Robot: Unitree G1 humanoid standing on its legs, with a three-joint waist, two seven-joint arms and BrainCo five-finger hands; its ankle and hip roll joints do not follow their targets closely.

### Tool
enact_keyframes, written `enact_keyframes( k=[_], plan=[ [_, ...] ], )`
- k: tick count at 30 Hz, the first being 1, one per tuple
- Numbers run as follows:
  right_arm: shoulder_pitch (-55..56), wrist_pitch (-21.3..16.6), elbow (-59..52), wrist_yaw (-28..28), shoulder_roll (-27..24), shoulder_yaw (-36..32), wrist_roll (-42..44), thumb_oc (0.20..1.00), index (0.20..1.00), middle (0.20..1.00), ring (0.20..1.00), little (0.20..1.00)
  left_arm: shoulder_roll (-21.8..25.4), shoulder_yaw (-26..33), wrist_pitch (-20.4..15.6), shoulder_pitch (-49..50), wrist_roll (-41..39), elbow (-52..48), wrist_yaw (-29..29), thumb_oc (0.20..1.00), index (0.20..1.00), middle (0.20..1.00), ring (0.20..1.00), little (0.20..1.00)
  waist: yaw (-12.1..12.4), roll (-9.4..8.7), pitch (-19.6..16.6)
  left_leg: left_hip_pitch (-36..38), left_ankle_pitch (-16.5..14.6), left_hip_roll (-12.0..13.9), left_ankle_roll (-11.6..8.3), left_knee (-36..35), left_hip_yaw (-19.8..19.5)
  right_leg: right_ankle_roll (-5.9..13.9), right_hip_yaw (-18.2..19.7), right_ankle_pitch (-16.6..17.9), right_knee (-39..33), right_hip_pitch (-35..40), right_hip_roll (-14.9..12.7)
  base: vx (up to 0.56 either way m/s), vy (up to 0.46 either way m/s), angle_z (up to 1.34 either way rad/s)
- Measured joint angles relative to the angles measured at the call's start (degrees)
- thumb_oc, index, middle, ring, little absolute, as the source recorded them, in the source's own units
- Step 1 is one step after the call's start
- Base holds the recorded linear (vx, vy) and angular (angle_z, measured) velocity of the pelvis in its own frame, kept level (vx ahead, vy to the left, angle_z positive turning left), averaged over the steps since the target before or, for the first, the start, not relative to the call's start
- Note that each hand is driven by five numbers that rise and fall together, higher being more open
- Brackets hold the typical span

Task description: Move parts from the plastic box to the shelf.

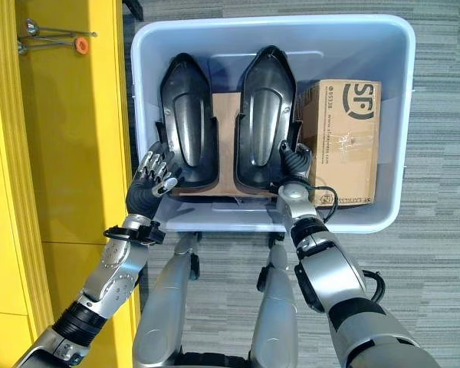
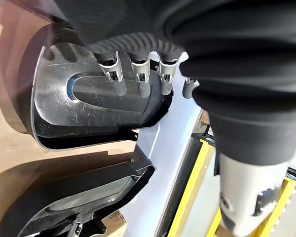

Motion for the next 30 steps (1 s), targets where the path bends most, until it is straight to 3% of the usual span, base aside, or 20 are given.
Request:
enact_keyframes(
  k=[11,21,23,27,30],
  plan=[
    [9.88,0.39,-10.04,0.18,0.02,0.25,-0.03,0.2,0.2,0.2,0.2,0.2,0.12,0.19,-0.14,0.75,-0.71,1.28,-0.16,1.0,1.0,1.0,1.0,1.0,-1.27,-0.04,-0.11,6.07,0.01,0.27,0.07,-0.16,0.26,-0.2,0.58,-0.14,0.5,5.51,0.15,0.0,-0.015,-0.01],
    [16.04,0.64,-25.53,-0.06,-1.1,0.19,-1.74,0.2,0.2,0.2,0.2,0.2,1.16,1.96,0.15,2.98,-0.89,1.31,-0.72,1.0,1.0,1.0,1.0,1.0,-2.24,-0.26,-0.29,9.62,0.36,1.01,-0.12,-1.55,0.85,-0.33,0.91,-0.02,0.18,8.32,0.68,0.02,-0.03,-0.03],
    [19.45,0.58,-34.29,0.54,-1.9,0.27,-1.83,0.2,0.2,0.2,0.2,0.2,1.34,3.43,0.31,3.66,-0.89,1.28,-1.59,1.0,1.0,1.0,1.0,1.0,-2.47,-0.4,-0.37,11.76,0.38,1.16,-0.16,-2.33,0.97,-0.46,0.93,-0.32,0.08,10.05,0.96,0.01,-0.019,0.0],
    [25.83,-0.67,-46.03,3.06,-1.83,0.38,-2.27,0.2,0.2,0.2,0.2,0.2,1.6,6.26,0.56,6.22,-0.9,1.14,-2.29,1.0,1.0,1.0,1.0,1.0,-3.61,-1.35,-1.19,14.71,0.23,1.71,-0.35,-2.87,0.99,-0.75,0.67,-1.17,0.53,12.51,1.34,0.0,-0.006,-0.01],
    [29.71,-1.19,-48.25,5.58,-1.87,0.3,-2.1,0.2,0.2,0.2,0.2,0.2,1.68,6.83,1.27,8.23,-0.88,1.15,-2.79,1.0,1.0,1.0,1.0,1.0,-4.17,-2.28,-3.79,15.47,0.06,2.0,-0.38,-3.51,0.8,-0.91,0.54,-1.47,0.71,12.99,1.61,0.01,-0.024,0.01]
  ],
)
